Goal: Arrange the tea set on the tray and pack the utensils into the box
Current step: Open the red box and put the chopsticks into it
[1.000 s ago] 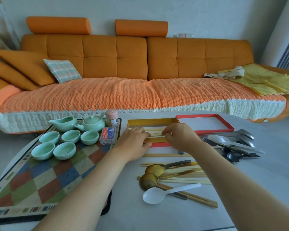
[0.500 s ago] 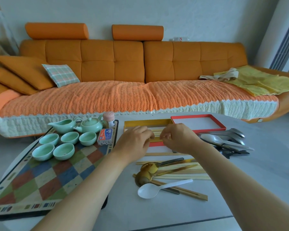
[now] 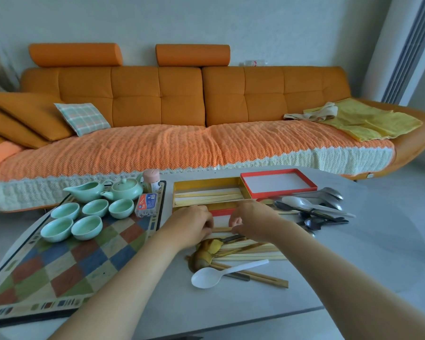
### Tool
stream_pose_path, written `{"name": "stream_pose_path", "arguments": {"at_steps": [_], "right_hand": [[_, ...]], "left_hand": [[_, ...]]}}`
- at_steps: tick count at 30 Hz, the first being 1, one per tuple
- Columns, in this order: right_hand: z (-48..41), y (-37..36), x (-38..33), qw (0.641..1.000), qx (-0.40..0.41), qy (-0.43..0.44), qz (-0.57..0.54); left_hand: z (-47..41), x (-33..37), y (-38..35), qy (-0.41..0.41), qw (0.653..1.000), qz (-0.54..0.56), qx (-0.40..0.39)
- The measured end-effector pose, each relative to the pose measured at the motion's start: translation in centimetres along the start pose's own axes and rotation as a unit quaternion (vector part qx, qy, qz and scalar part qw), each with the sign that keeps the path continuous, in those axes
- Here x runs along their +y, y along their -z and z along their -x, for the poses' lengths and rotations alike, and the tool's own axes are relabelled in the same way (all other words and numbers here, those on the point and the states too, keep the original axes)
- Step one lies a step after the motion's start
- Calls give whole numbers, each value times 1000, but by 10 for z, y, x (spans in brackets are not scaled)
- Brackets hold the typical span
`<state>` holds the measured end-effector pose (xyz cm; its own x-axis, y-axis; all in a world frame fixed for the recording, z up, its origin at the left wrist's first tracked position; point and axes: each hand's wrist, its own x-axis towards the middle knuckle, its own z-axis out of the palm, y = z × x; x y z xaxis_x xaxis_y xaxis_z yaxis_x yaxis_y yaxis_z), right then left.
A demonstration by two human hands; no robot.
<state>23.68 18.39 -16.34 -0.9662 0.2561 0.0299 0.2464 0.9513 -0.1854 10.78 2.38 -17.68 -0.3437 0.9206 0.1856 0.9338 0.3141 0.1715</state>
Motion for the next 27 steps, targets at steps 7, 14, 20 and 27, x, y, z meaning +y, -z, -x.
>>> {"name": "stream_pose_path", "arguments": {"at_steps": [7,14,20,27], "right_hand": [[-4,7,0,999,-8,-3,-40],[-29,18,3,989,147,14,-18],[-57,3,15,982,159,-59,79],[-72,-7,11,986,133,-100,21]], "left_hand": [[5,-12,13,38,999,26,7],[-8,-32,27,18,974,0,226],[-18,-46,7,41,982,-78,166],[-25,-54,-8,51,994,-84,41]]}}
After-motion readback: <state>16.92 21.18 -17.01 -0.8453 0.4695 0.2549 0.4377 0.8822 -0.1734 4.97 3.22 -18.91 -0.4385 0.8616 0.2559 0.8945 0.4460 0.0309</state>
